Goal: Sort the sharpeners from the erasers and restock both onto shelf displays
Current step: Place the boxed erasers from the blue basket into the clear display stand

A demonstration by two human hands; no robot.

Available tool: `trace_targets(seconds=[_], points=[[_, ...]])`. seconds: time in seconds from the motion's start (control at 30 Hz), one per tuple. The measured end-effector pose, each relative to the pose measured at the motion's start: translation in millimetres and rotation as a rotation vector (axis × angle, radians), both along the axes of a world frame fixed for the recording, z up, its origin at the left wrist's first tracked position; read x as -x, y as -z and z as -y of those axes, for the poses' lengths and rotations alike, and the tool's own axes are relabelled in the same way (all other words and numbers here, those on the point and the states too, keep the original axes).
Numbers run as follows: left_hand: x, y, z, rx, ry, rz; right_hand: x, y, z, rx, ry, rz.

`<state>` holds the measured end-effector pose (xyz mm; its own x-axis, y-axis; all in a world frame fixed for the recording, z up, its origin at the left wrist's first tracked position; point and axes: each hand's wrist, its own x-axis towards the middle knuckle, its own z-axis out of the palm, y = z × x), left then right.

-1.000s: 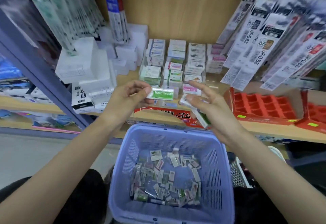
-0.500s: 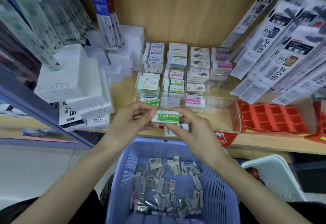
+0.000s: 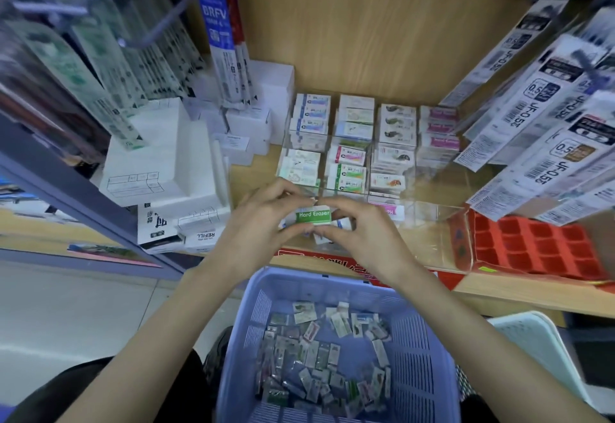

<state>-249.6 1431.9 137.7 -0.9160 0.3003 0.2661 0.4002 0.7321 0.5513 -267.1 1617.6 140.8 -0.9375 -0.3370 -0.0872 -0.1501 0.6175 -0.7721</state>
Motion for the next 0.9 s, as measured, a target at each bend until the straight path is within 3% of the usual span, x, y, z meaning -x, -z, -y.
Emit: trace_targets(seconds=[0.17,0.27,0.37,0.77,0.9], points=[[2,13,10,0.116,-0.029,-0.108,-1,0,1,0.044,-0.005,0.036],[8,19,18,0.327,-0.120,-0.215,-2,-5,-15,0.132,0.144,0.042],[13,23,11,0.412,-0.132,-0.230,-4,-10,-33,0.185,0.254,0.019],[18,38,-13,0.449,-0.405,-0.189,-17,-6,-44,0.153,0.273,0.000],[20,37,-12,0.474,-0.406,-0.152,-18,-4,-44,0.152,0.275,0.004]])
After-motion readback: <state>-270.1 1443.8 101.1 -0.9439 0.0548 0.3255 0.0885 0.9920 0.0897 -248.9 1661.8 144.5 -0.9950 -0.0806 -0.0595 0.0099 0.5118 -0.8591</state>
